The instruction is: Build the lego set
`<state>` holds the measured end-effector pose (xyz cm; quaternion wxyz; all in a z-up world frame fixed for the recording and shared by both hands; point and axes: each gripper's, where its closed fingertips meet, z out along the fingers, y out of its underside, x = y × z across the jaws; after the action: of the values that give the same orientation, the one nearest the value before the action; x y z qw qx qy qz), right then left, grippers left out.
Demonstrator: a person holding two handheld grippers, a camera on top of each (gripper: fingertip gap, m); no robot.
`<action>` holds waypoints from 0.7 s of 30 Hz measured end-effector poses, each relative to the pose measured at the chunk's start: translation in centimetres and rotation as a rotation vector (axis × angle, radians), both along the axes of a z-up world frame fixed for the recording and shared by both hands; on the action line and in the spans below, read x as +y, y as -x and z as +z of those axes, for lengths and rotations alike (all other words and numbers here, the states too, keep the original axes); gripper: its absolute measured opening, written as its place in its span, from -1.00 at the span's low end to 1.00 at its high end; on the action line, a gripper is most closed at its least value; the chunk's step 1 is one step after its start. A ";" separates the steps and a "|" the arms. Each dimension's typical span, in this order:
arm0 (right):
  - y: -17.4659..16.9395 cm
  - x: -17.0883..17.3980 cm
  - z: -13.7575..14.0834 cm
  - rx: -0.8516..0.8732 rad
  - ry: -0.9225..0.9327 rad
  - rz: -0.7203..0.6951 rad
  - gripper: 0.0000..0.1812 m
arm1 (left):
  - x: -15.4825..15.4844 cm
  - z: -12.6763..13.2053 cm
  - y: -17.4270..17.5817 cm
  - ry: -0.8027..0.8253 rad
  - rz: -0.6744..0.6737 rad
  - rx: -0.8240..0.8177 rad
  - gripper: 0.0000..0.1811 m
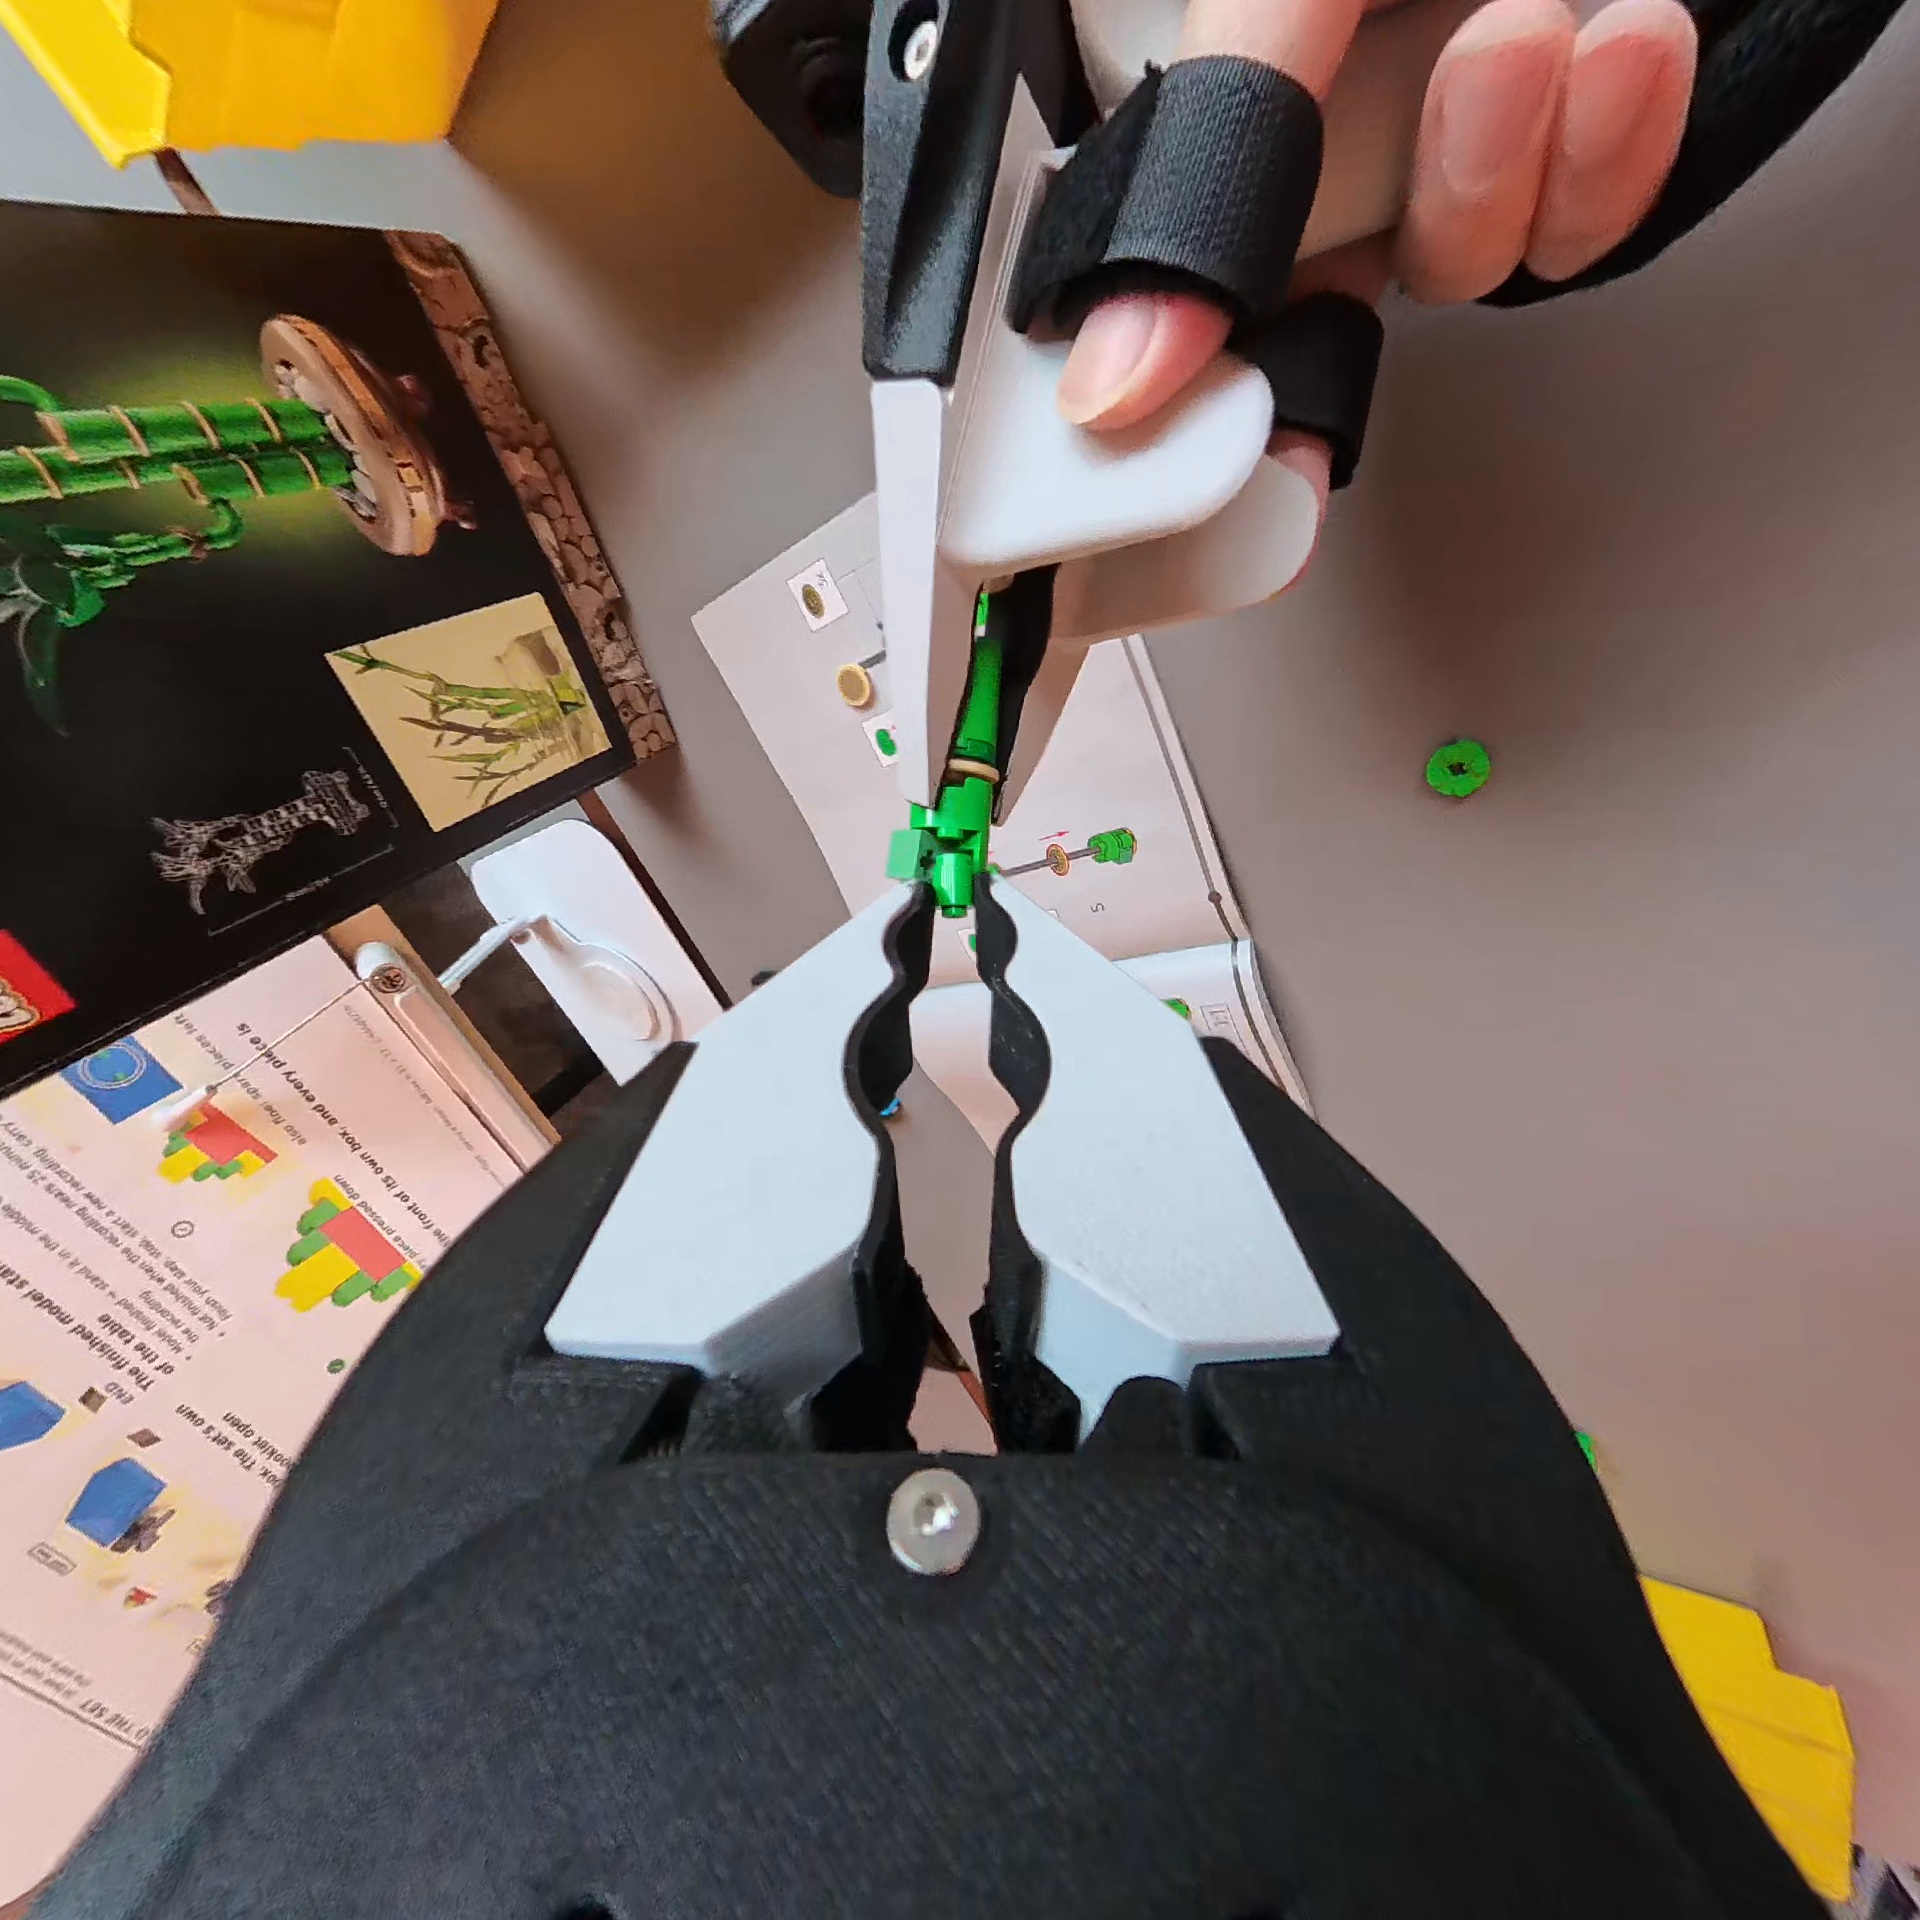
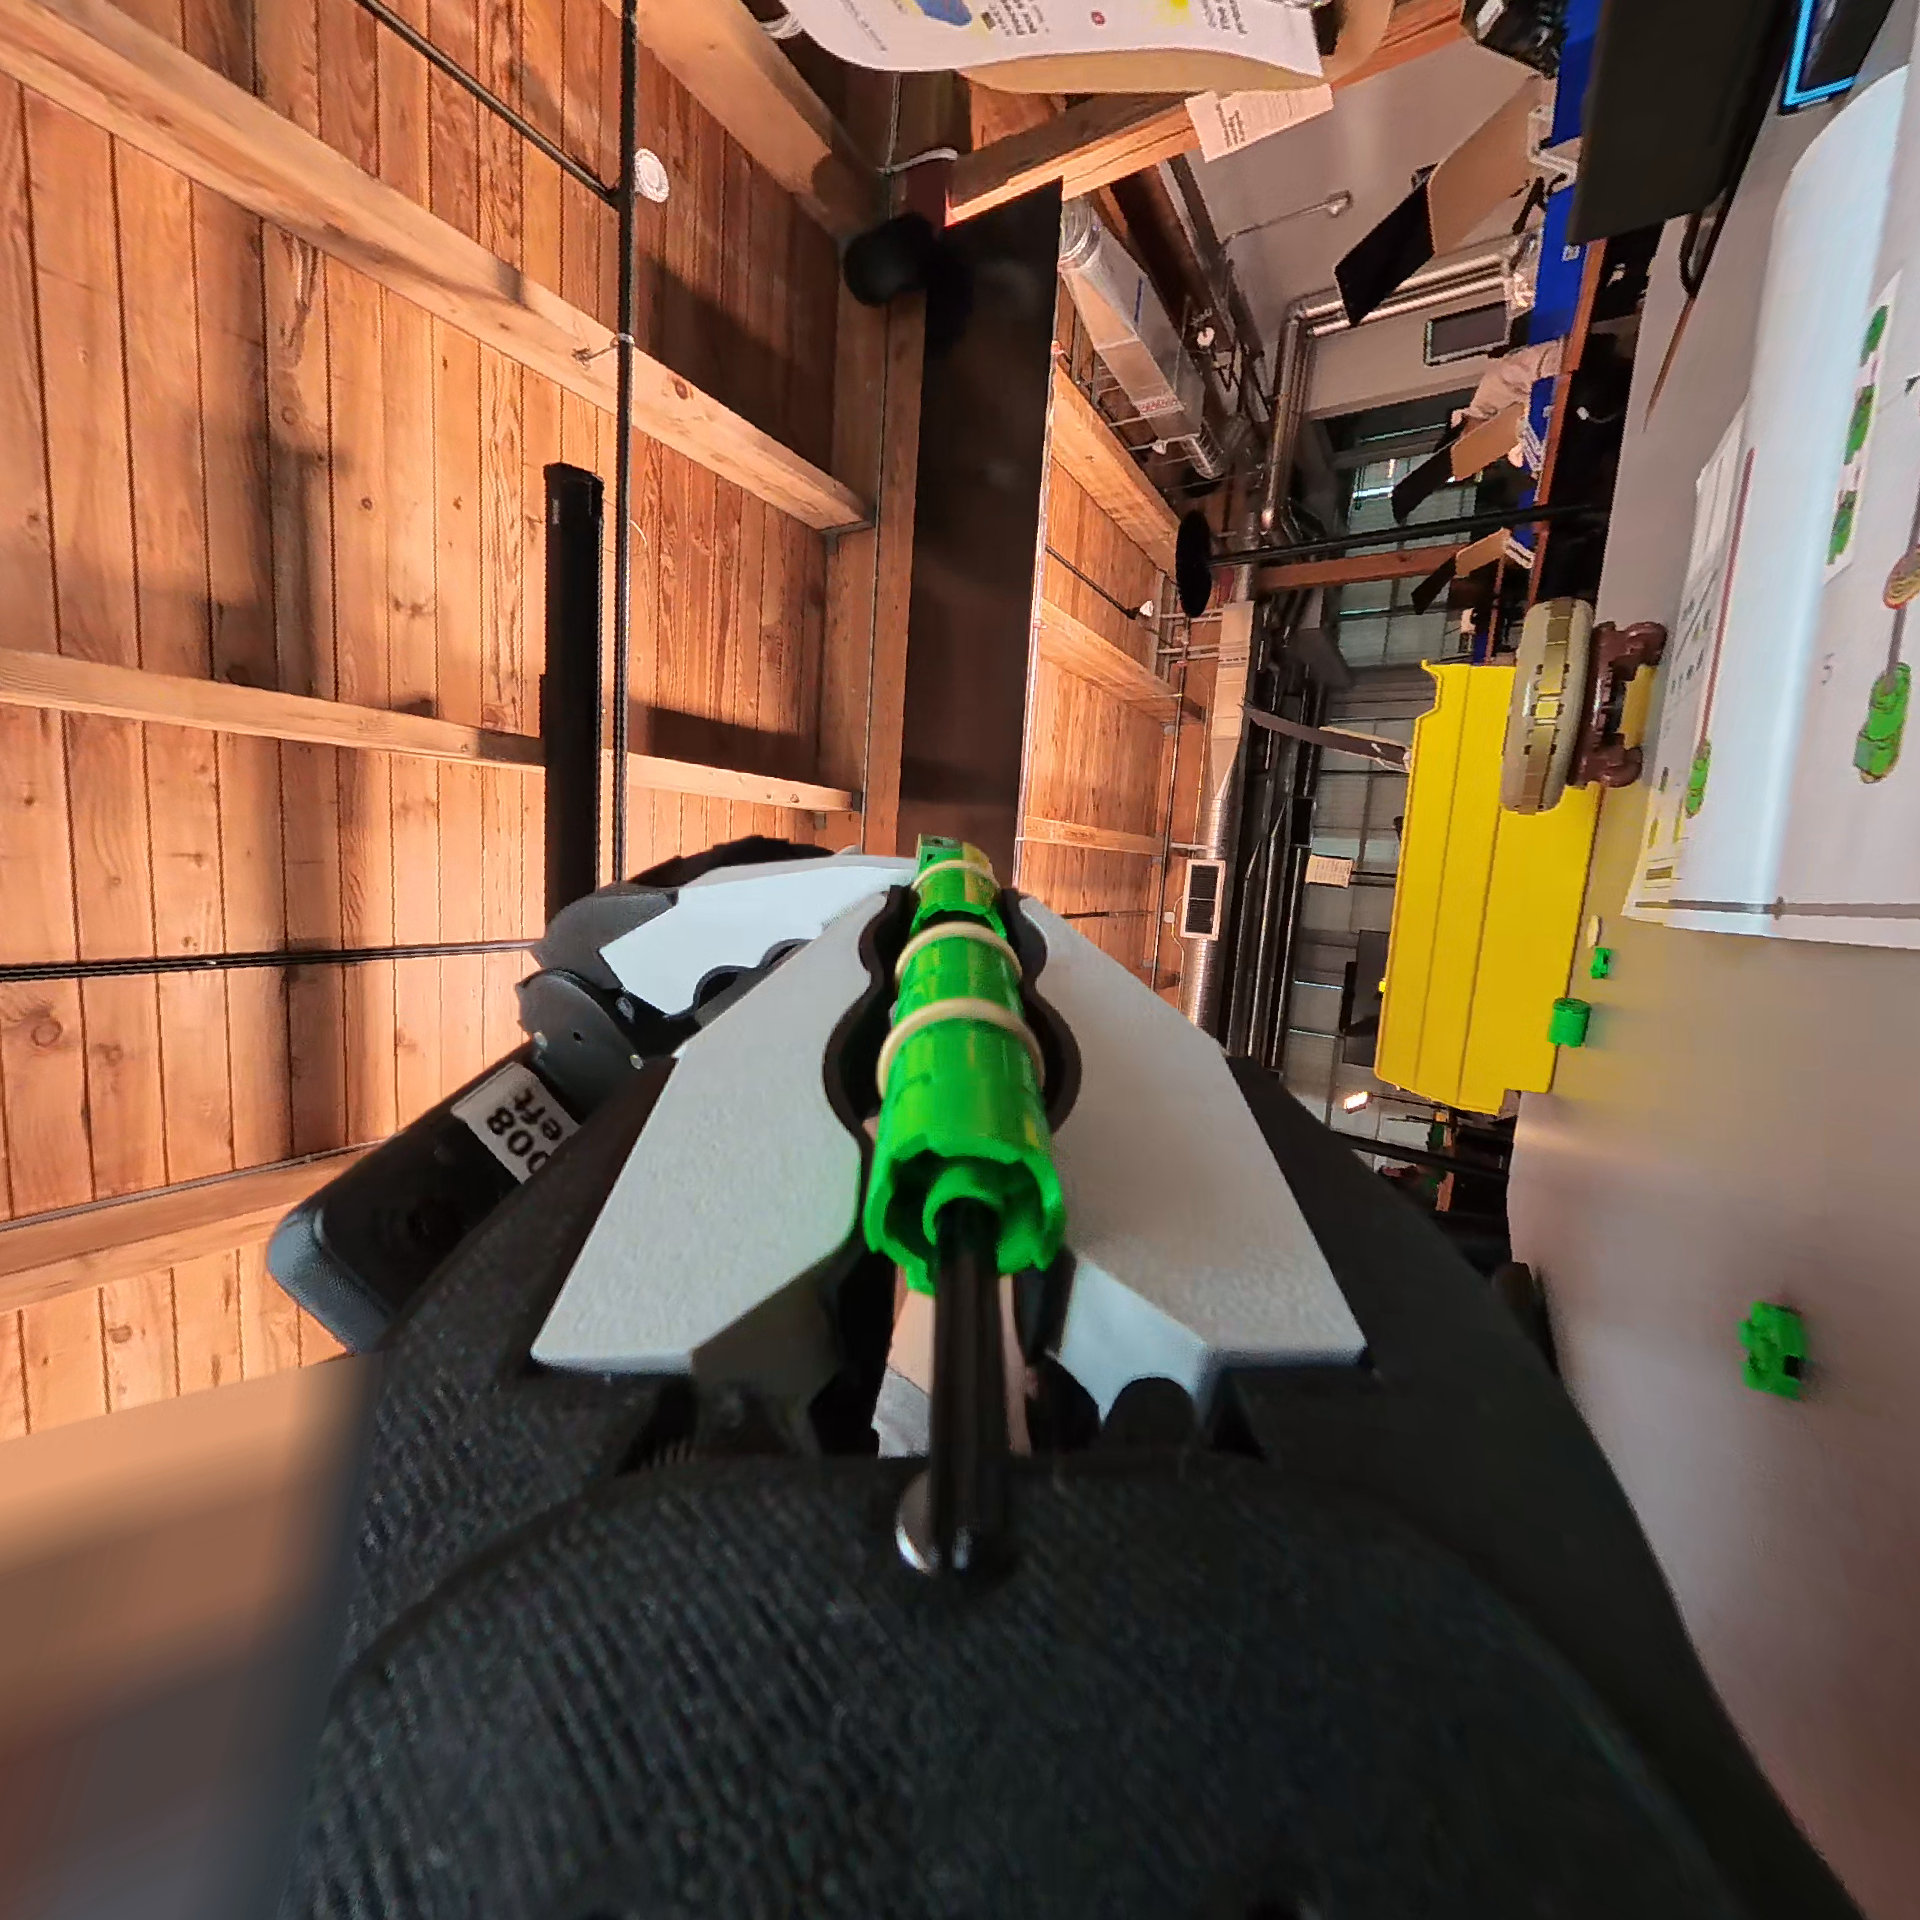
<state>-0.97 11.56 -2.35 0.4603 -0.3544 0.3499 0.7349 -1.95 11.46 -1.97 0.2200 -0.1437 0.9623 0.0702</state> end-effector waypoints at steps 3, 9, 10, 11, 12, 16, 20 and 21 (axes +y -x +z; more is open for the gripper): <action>-0.1 0.0 -0.1 0.001 0.004 -0.002 -0.84 | 0.0 -0.1 -0.2 0.014 0.012 0.021 -0.94; -0.1 -0.1 0.2 0.045 -0.025 0.011 -0.84 | -0.4 0.5 -0.5 0.042 0.004 0.030 -0.94; -0.1 -0.1 0.2 0.050 -0.030 0.012 -0.84 | -0.5 0.6 -0.4 0.047 0.004 0.036 -0.94; -0.2 -0.1 0.2 0.052 -0.033 0.012 -0.84 | -0.5 0.6 -0.5 0.047 0.004 0.036 -0.94; -0.2 -0.1 0.2 0.052 -0.034 0.013 -0.84 | -0.3 0.6 -0.5 0.043 0.004 0.038 -0.94; -0.1 0.0 0.1 0.056 -0.031 0.019 -0.84 | 0.2 0.2 -0.4 0.025 0.018 0.070 -0.94; -0.3 0.0 0.0 0.066 -0.030 0.017 -0.84 | -0.2 0.4 -0.7 0.057 0.008 0.056 -0.94; -0.3 0.0 -0.1 0.064 -0.030 0.018 -0.85 | -0.4 0.4 -0.7 0.066 0.003 0.054 -0.94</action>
<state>-0.68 11.56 -2.41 0.4476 -0.3267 0.3501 0.7552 -1.25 11.11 -1.56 0.1891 -0.1504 0.9694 0.0427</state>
